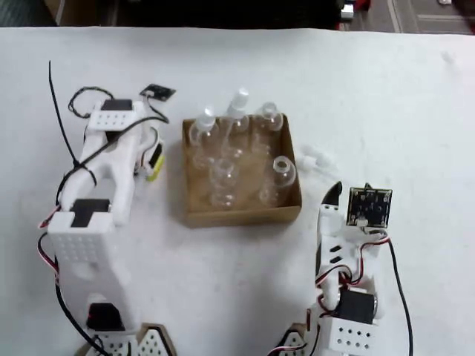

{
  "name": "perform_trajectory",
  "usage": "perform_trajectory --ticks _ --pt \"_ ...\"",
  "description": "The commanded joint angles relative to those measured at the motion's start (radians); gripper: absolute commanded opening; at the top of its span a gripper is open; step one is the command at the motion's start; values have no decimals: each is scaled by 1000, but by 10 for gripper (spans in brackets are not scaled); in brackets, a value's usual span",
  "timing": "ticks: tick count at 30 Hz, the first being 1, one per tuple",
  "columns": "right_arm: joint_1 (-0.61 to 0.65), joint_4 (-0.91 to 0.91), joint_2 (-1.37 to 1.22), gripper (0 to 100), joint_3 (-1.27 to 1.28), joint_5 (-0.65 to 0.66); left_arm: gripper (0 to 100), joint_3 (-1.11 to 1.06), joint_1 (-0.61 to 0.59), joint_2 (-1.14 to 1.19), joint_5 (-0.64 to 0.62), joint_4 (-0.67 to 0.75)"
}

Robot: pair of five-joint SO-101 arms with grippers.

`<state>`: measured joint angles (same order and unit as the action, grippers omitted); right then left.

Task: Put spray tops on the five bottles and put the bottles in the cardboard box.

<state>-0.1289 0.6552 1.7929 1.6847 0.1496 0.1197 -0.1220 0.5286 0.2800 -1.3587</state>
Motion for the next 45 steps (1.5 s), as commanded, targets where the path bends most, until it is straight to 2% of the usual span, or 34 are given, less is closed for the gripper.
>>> perform_trajectory --ticks 1,7,20,24,28,32,36,39,45 --pt "-5 7 5 155 6 0 22 143 12 -22 -9 -152" --pt "-5 7 5 155 6 0 21 408 47 -25 -9 -440" --pt "-7 7 5 155 6 0 21 442 94 -395 -11 -433" --pt "-7 7 5 155 6 0 21 276 130 -595 -11 -428" --pt "-7 7 5 156 6 0 21 117 228 -839 -11 -423" --pt "-7 7 5 156 6 0 21 -21 291 -1089 -43 -264" --pt "-7 7 5 156 6 0 21 -239 292 -1290 -203 58" --pt "-7 7 5 156 6 0 21 -411 306 -1415 -298 233" --pt "-7 7 5 156 6 0 21 -468 363 -1567 -390 446"
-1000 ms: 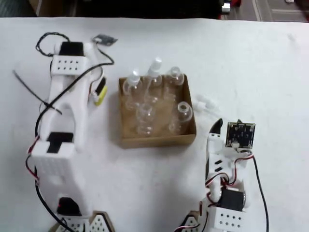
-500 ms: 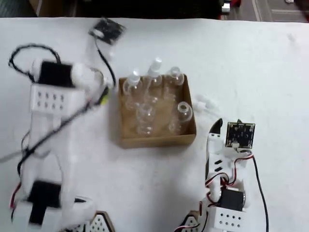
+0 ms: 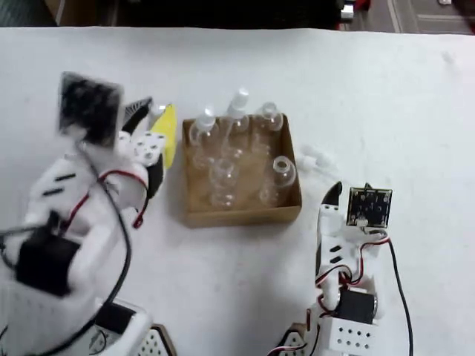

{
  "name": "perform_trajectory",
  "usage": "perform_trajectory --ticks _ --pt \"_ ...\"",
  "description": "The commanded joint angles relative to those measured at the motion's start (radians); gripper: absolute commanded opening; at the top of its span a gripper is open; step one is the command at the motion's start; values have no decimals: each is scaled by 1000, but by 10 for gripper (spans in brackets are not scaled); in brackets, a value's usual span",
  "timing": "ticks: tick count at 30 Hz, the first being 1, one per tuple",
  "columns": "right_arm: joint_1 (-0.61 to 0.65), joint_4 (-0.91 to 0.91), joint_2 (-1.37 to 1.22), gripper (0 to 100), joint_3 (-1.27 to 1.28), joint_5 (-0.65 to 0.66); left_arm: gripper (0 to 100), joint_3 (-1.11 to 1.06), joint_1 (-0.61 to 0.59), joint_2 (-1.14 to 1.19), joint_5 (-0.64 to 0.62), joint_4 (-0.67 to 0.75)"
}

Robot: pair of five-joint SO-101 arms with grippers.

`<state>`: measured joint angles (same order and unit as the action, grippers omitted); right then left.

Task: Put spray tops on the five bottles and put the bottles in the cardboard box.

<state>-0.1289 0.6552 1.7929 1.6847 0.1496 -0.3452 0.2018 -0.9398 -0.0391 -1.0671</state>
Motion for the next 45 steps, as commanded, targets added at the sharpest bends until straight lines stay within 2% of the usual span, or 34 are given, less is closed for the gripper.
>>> perform_trajectory --ticks 1,6,13,20,27,31,39,45 --pt "-5 7 5 156 6 0 21 -11 47 -110 -83 186" --pt "8 7 5 156 6 0 21 -43 64 -120 -146 239" --pt "33 8 4 156 6 0 22 -157 59 -122 -381 364" --pt "36 8 4 156 6 0 22 -359 68 -124 -379 667" --pt "36 8 4 155 6 0 22 -390 122 -117 -376 703" --pt "36 8 4 155 6 0 22 -405 122 -116 -330 724" --pt "36 8 4 155 6 0 22 -534 122 -116 -308 898" --pt "36 19 4 155 6 0 22 -577 122 -116 -308 959"
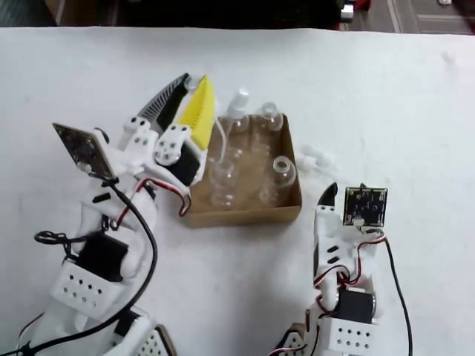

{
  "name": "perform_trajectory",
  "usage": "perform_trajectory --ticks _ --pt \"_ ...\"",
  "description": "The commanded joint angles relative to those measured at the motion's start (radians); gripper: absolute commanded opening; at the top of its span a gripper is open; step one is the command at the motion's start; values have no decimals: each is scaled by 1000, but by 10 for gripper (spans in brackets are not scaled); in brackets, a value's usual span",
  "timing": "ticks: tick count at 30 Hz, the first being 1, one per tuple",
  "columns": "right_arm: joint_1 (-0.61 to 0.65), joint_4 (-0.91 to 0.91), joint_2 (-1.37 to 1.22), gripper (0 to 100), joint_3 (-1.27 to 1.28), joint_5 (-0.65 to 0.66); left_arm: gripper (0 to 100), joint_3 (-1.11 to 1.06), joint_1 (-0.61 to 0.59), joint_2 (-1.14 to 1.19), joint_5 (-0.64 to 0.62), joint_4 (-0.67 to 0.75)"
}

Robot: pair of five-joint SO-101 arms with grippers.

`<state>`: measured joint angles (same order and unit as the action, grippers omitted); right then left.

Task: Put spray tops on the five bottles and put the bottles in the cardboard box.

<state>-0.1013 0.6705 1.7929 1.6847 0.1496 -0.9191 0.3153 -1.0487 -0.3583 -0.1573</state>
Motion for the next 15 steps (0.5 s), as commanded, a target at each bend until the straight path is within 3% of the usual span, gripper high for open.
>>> perform_trajectory --ticks 1,10,15 --pt "8 4 4 155 6 0 22 -5 8 -5 11 51" --pt "8 4 4 155 6 0 22 3 8 85 6 51" --pt "8 4 4 155 6 0 22 2 7 168 5 127"
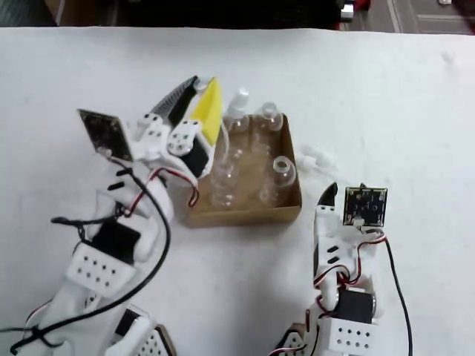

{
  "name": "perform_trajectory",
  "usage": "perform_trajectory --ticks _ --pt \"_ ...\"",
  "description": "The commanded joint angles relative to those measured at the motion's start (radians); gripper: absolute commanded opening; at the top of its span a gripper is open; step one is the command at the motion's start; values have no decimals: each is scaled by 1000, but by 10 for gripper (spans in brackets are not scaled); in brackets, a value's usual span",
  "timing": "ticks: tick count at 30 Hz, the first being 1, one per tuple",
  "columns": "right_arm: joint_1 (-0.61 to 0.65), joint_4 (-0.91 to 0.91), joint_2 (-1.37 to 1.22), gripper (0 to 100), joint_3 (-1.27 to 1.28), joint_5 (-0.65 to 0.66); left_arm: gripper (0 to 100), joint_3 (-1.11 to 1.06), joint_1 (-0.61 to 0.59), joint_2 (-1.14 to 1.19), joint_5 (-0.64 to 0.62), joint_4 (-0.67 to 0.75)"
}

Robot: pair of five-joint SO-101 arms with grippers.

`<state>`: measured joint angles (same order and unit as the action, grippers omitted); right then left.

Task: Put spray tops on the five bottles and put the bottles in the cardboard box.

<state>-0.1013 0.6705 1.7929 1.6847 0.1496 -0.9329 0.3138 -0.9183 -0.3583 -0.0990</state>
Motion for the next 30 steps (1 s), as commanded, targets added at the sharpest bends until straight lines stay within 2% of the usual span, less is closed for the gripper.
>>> perform_trajectory --ticks 1,22,25,30 --pt "8 4 4 155 6 0 22 12 10 38 5 75" --pt "8 4 4 155 6 0 22 -176 31 38 12 72" --pt "8 4 4 155 6 0 22 -215 30 38 12 140" --pt "8 4 4 155 6 0 22 -339 31 38 12 361"
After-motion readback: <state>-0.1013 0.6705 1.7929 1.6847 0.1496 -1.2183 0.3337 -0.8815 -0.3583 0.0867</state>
